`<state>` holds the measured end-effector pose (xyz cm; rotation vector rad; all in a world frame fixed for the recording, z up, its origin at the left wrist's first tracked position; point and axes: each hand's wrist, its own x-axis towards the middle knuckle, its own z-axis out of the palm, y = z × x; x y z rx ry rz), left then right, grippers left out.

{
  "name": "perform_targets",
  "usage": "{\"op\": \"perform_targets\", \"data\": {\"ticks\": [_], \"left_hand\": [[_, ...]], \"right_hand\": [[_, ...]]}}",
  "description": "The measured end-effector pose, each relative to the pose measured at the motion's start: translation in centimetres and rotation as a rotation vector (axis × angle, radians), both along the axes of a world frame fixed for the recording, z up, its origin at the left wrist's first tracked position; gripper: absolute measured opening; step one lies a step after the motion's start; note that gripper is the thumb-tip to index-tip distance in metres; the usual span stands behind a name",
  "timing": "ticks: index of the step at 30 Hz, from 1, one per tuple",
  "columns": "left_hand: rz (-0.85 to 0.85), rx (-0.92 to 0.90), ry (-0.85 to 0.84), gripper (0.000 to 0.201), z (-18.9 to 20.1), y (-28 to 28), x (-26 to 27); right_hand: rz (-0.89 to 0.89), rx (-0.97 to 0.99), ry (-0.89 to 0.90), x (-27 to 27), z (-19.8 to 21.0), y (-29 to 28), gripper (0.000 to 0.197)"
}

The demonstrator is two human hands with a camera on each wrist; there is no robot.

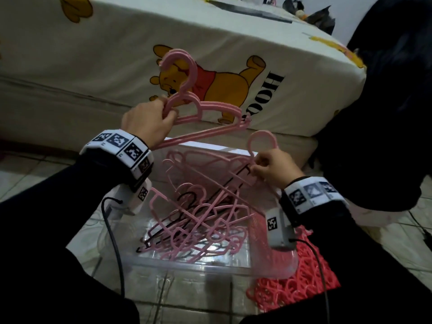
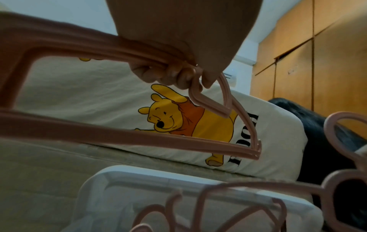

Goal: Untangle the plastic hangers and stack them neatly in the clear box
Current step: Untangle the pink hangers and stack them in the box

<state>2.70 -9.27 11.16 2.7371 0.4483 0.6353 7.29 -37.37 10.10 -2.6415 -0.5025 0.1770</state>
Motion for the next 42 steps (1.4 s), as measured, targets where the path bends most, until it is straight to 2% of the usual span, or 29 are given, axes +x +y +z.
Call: {"op": "perform_targets", "data": {"ticks": [3, 9, 10, 13, 15, 18, 23, 28, 31, 33, 35, 38, 40, 42], "left_hand": [[0.029, -0.099, -0.075, 0.021, 0.4, 0.1, -0.1], [0.144, -0.286, -0.123, 0.026, 1.0, -0.2, 0.3], [0.145, -0.315, -0.132, 0.025, 1.0, -0.3, 0.4], [0.124, -0.374, -0.119, 0.031, 1.1, -0.6, 0.6], [0.108, -0.395, -0.099, 0.032, 1.1, -0.8, 0.7], [0.109, -0.378, -0.086, 0.034, 1.1, -1.2, 0.8], [0.069, -0.310, -0.098, 0.030, 1.0, -1.6, 0.6], [-0.106, -0.330, 0.023, 0.029, 0.8, -2.3, 0.3], [-0.282, -0.356, 0.125, 0.044, 0.6, -4.1, -0.1], [-0.374, -0.373, 0.178, 0.062, 0.4, -5.5, -0.3], [-0.430, -0.400, 0.200, 0.076, 0.0, -6.5, -0.3], [-0.470, -0.401, 0.195, 0.083, -0.5, -7.2, -0.1], [-0.498, -0.372, 0.217, 0.080, -0.8, -7.2, 0.1], [-0.513, -0.339, 0.237, 0.064, -1.1, -7.2, 0.4]], "right_hand": [[-0.075, 0.405, 0.192, 0.3, 0.9, -1.2, 0.010], [-0.168, 0.906, 0.344, 0.7, 1.1, -2.8, 0.014], [-0.149, 0.933, 0.328, 0.8, 1.0, -2.9, 0.012], [-0.079, 0.958, 0.187, 0.9, 0.8, -2.4, 0.027], [-0.023, 0.998, 0.160, 0.4, 0.9, -1.9, 0.029], [0.063, 1.009, 0.245, -0.5, 1.2, -1.2, 0.021], [0.148, 0.912, 0.372, -2.2, 1.2, 0.0, 0.013], [0.058, 0.862, 0.257, -2.5, 0.6, 2.0, 0.015], [0.007, 0.894, 0.242, -2.2, 0.3, 3.3, 0.010], [-0.011, 0.935, 0.249, -2.0, 0.1, 4.2, 0.011], [-0.036, 0.998, 0.252, -1.9, 0.0, 5.0, 0.010], [-0.088, 1.119, 0.267, -1.6, 0.1, 5.8, 0.009], [-0.099, 1.208, 0.309, -1.4, 0.0, 6.1, 0.010], [-0.089, 1.232, 0.346, -1.2, -0.2, 6.3, 0.008]]}}
